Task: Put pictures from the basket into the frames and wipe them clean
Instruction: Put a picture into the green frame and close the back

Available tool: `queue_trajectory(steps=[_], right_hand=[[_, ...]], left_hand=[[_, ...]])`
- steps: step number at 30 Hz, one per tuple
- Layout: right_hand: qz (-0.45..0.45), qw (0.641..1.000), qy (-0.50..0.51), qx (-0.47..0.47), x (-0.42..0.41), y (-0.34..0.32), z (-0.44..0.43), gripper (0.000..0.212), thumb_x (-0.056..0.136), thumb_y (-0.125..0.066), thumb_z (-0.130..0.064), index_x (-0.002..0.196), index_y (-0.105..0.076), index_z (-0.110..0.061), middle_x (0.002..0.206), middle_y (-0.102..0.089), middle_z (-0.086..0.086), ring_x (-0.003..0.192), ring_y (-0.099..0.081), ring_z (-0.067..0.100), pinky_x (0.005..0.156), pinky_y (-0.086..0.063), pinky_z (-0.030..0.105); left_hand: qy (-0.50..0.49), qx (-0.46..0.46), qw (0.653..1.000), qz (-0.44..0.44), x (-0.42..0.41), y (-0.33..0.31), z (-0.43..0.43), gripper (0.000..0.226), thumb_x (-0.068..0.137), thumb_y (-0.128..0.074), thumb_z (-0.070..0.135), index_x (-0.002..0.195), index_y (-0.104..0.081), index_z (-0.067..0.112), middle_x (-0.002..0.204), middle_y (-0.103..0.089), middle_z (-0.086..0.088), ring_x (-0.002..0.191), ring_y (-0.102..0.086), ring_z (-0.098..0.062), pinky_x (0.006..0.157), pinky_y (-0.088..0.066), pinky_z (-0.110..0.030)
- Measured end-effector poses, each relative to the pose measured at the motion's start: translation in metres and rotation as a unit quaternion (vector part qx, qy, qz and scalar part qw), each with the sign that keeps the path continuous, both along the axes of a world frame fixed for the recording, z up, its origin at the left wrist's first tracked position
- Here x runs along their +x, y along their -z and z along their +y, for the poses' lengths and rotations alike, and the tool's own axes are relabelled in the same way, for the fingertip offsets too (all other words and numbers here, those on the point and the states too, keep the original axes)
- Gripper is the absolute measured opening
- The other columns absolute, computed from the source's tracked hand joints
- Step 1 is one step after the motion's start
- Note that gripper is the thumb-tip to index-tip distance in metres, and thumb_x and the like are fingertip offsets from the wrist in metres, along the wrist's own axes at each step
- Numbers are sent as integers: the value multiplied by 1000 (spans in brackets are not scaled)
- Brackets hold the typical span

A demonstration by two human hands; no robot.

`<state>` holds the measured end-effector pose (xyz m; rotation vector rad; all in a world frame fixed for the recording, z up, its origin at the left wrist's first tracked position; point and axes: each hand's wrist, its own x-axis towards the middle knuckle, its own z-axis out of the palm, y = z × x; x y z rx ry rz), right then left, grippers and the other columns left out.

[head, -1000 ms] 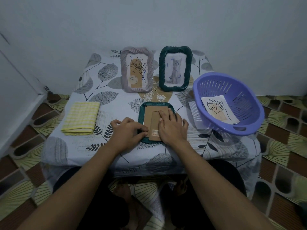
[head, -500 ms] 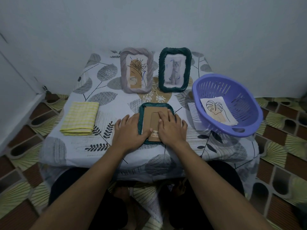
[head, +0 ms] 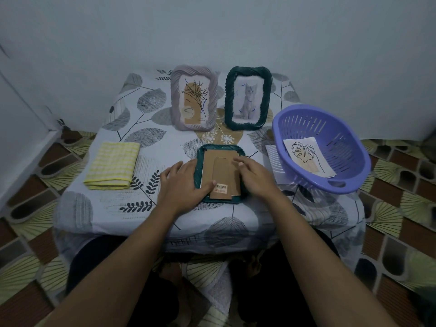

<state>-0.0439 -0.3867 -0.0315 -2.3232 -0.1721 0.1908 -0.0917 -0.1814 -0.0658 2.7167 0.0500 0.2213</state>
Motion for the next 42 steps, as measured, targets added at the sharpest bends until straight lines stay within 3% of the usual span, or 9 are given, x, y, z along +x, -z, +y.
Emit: queue_trajectory(steps=[2,6,9,13,20,28,33,42], right_hand=[[-5,1000,-3,0,-4,-7,-8,33,100,-48,-26,130,-62,-29,136,-62,-3,127,-54,21,108,-40,43],[-24,995,-2,-99,-13,-17,-19,27,91,-56,-25,112,-68,-37,111,-68,-6,108,-61,21,101,-43,44],[-47,982,-18,-184,-20,-23,-20,12,88,-63,-36,97,-71,-35,113,-63,-6,111,-56,20,95,-35,42],[-60,961,-38,-266,-34,-28,-19,22,82,-69,-53,90,-71,-33,117,-59,-6,118,-50,20,98,-31,43],[-102,948,-23,-302,-49,-29,-16,25,81,-69,-58,88,-74,-34,120,-59,-11,118,-48,17,95,-30,40],[-84,945,6,-317,-52,-30,-9,26,82,-71,-58,87,-79,-34,144,-52,-21,130,-42,20,98,-32,40],[-56,957,11,-285,-50,-25,-9,20,86,-72,-48,94,-76,-30,150,-46,-15,132,-42,24,103,-32,44],[-91,957,4,-277,-49,-15,-6,38,90,-66,-38,128,-63,-34,121,-67,-12,126,-44,20,96,-33,40]], left_hand=[[1,0,1000,-1,-1,-1,0,81,88,-44,74,152,-29,26,154,-42,2,145,-27,-26,115,-17,-48],[0,-1,1000,2,-1,-2,0,82,89,-42,75,153,-29,25,154,-42,2,145,-27,-26,116,-17,-48],[-1,0,1000,4,-1,-1,1,84,88,-40,76,153,-29,24,154,-42,2,145,-27,-25,115,-17,-47],[-2,-2,1000,4,-1,0,0,84,88,-41,76,154,-28,25,155,-41,2,146,-27,-26,116,-17,-47],[1,3,1000,5,0,1,1,86,88,-39,77,154,-28,23,155,-40,1,146,-26,-25,116,-16,-47],[3,5,1000,6,0,3,2,87,88,-38,78,154,-29,23,156,-40,2,146,-26,-24,116,-16,-47],[3,12,1000,6,2,5,3,88,87,-35,79,154,-29,23,156,-40,2,146,-26,-24,116,-16,-47],[3,12,1000,7,2,7,4,89,87,-35,80,154,-28,22,156,-40,1,146,-27,-24,116,-17,-48]])
